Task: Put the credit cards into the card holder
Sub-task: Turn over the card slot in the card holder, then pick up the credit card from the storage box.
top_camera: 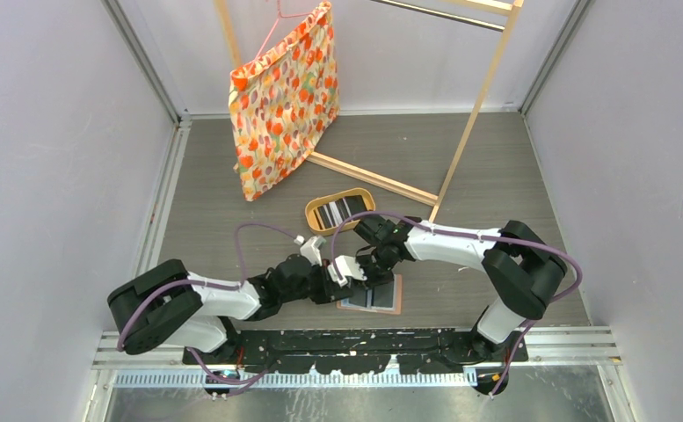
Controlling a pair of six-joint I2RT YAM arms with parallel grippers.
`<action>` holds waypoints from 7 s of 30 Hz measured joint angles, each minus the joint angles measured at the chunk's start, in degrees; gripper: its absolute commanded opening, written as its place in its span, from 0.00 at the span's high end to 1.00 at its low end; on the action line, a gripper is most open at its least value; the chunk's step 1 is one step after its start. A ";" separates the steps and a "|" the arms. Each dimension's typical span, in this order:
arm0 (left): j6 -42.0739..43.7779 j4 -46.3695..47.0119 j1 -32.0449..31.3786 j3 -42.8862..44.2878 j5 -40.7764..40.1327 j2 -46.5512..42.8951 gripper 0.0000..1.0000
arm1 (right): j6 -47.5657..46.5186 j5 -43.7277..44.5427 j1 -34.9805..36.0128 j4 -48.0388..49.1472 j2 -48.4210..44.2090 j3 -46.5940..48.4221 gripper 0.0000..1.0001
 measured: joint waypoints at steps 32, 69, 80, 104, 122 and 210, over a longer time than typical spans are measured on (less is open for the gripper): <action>3.08 -14.60 -2.54 14.12 1.27 1.88 0.74 | -0.96 -15.19 -21.99 -26.23 -18.93 7.85 0.63; 21.59 -25.70 -7.19 18.82 -8.09 -15.56 0.00 | 3.19 -18.56 -26.64 -30.40 -18.43 11.19 0.50; 31.89 -37.53 6.03 19.91 -17.57 -20.98 0.08 | 13.35 -16.65 -28.92 -29.64 -13.35 14.43 0.37; 26.53 -31.91 18.84 32.33 -4.55 -0.87 0.31 | 33.62 -4.33 -26.82 -16.17 -12.52 15.02 0.40; 30.56 -47.45 32.26 37.03 10.95 -14.53 0.28 | 44.74 10.10 -18.99 -13.51 4.83 39.36 0.01; 21.18 -25.62 32.33 19.32 12.72 -10.93 0.30 | 58.49 15.54 -17.44 -20.31 37.79 59.47 0.56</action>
